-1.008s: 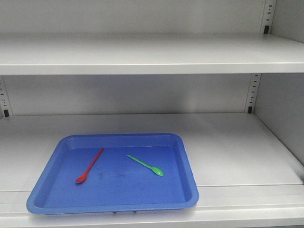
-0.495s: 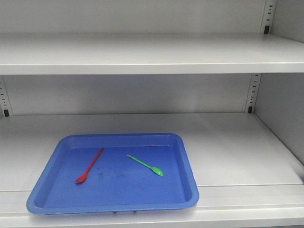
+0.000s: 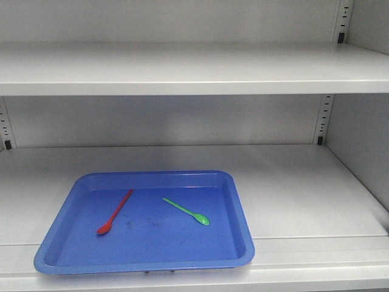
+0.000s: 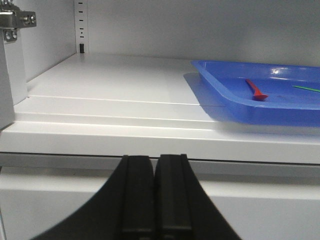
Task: Sort red and green spoons into left cabinet
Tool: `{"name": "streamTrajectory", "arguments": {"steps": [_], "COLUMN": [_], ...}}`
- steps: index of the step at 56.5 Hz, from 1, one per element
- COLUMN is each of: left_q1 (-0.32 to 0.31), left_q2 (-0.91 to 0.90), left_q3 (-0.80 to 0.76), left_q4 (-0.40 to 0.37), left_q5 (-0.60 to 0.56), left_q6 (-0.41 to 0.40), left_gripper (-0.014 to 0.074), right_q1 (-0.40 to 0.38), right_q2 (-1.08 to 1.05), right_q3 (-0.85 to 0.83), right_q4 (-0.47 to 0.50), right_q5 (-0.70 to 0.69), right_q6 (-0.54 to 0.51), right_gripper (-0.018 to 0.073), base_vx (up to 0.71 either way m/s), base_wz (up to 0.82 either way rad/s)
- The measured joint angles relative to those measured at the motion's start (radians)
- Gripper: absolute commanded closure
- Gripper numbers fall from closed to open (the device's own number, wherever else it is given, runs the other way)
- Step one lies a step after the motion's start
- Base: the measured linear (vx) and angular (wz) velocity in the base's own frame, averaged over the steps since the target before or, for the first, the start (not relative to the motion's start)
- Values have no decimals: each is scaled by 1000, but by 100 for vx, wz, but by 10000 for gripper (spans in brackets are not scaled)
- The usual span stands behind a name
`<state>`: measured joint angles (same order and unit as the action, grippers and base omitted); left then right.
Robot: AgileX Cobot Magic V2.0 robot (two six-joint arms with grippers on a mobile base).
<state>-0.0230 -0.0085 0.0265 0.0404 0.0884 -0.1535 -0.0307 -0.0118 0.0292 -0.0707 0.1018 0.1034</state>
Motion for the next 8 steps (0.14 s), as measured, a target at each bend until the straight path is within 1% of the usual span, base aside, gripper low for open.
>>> {"name": "streamTrajectory", "arguments": {"steps": [8], "left_q1": [0], "left_q2": [0], "left_q3": [0], "left_q4": [0], "left_q5": [0], "left_q6": [0], "left_gripper": [603], "right_q1": [0], "right_q2": [0], "right_q3": [0], "right_q4": [0], "right_q5": [0], "right_q6": [0], "right_gripper": [568], "base_vx": [0], "base_wz": [0]}}
